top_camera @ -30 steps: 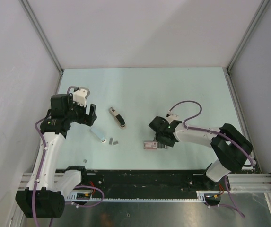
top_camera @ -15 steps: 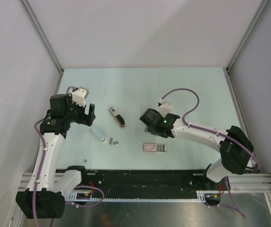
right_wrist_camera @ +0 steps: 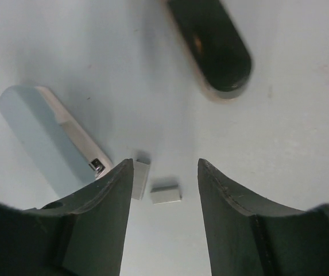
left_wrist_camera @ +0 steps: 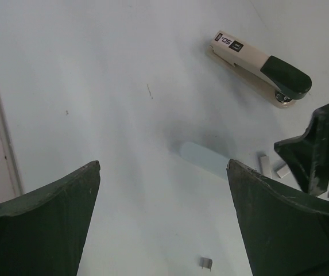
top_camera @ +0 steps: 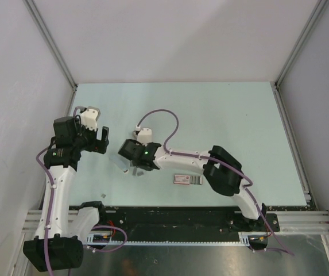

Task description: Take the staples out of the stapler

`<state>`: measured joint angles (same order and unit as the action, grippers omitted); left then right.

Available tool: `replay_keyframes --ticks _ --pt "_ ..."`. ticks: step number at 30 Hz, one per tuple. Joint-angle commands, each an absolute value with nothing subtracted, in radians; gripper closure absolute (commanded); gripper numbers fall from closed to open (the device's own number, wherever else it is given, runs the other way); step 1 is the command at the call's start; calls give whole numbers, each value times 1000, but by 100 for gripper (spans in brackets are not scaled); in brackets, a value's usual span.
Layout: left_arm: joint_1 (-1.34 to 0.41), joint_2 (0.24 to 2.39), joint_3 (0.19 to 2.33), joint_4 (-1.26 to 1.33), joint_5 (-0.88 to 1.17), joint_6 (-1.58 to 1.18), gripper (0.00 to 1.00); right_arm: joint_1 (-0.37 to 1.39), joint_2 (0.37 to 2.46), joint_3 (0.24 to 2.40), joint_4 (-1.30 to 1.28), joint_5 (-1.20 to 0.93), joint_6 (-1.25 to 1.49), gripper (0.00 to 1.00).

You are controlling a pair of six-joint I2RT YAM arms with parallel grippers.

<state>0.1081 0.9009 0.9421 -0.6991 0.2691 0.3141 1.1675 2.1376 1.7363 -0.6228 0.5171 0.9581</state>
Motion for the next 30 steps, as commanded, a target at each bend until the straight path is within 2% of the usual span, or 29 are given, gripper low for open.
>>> replay_keyframes --ticks 1,11,30 --pt "122 877 942 -695 271 351 4 1185 2195 1840 -660 542 926 48" --pt "127 881 945 -695 276 345 5 1190 2270 1871 -625 478 931 54" --pt "128 889 951 -696 285 363 5 1209 2382 2003 -722 421 943 52"
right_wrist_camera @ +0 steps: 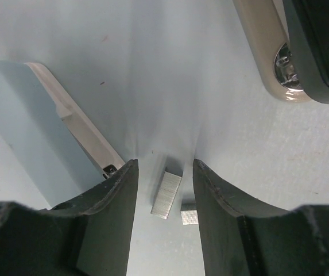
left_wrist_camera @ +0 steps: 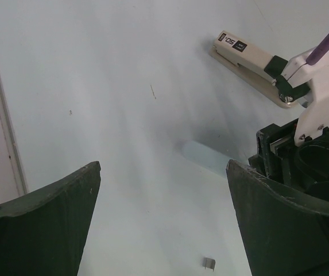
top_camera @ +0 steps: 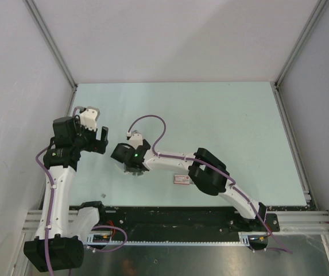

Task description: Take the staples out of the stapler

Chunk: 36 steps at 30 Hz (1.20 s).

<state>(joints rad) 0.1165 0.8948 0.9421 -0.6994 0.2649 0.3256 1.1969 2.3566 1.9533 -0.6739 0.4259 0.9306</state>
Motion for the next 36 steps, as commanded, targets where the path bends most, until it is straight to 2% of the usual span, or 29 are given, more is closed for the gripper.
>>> replay_keyframes --ticks 1,10,17,25,32,36 --pt "129 890 952 -695 285 364 5 1213 2384 2006 -728 422 945 52" --pt "130 893 955 -698 286 370 5 1232 2380 2001 -772 443 961 55" --pt "130 887 953 -700 288 373 5 1236 2382 2003 -783 452 965 67" --pt "132 872 949 -704 289 377 4 1227 2393 2016 -801 448 967 72" --pt "132 873 949 -706 305 373 5 1224 2369 2015 -828 482 947 84" --pt "132 873 949 -706 314 369 5 1222 2366 2020 -835 486 928 85"
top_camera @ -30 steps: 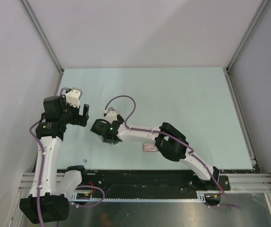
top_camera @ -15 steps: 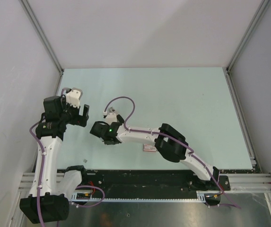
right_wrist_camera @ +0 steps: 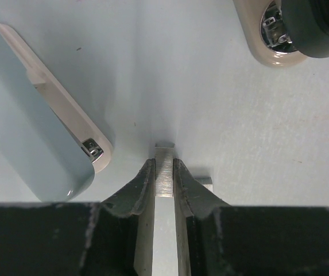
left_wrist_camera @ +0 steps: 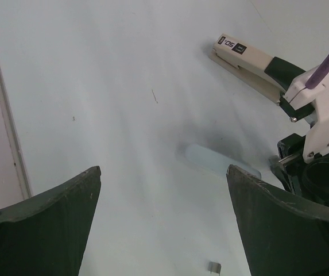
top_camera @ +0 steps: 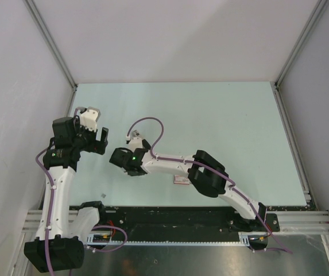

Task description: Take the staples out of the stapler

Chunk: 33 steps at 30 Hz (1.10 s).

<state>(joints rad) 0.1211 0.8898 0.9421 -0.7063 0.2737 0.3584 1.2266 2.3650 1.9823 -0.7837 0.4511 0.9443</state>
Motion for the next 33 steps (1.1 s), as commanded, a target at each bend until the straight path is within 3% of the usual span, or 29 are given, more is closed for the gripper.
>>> replay_keyframes --ticks 1,4,7,9,19,24,33 --pt "131 874 949 -706 315 368 5 1222 2371 2026 -837 481 925 83" --pt "132 869 951 -708 316 368 5 1223 2388 2053 -853 470 917 84" --pt "132 864 950 -710 315 371 5 1230 2378 2052 -849 491 913 97" --pt "131 864 947 -711 315 371 5 1235 2350 2039 -841 532 906 99" --pt "132 880 951 -709 320 370 5 1220 2051 1816 -782 637 925 100" --pt "132 874 951 -711 319 370 5 1203 1862 1549 -797 659 1027 100" --pt "131 882 952 -714 341 355 5 1226 1744 1346 -1037 750 1307 100"
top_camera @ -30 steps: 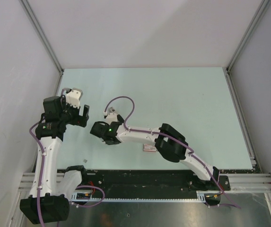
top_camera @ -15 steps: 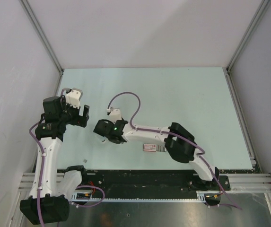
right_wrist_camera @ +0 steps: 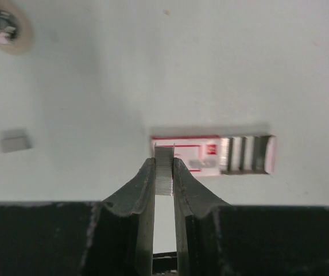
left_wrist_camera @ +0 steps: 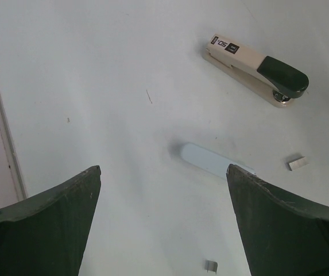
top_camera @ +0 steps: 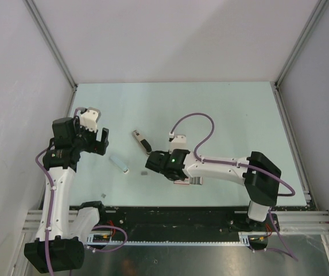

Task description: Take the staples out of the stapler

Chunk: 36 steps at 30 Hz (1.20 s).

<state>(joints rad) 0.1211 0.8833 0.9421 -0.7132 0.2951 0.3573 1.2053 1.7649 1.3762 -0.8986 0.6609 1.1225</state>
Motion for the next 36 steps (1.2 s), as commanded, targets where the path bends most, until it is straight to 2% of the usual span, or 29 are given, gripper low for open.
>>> replay_keyframes --ticks 1,10,21,36 --pt "132 883 952 -715 341 354 5 1231 1744 1338 -1052 751 1328 100" --pt "132 878 947 -720 341 361 5 1218 1690 1190 -975 681 1386 100" --pt "132 888 942 -721 349 359 5 1144 1491 980 -748 586 1291 100" --pt "132 886 938 -720 351 353 5 1157 1518 949 -744 546 1287 100"
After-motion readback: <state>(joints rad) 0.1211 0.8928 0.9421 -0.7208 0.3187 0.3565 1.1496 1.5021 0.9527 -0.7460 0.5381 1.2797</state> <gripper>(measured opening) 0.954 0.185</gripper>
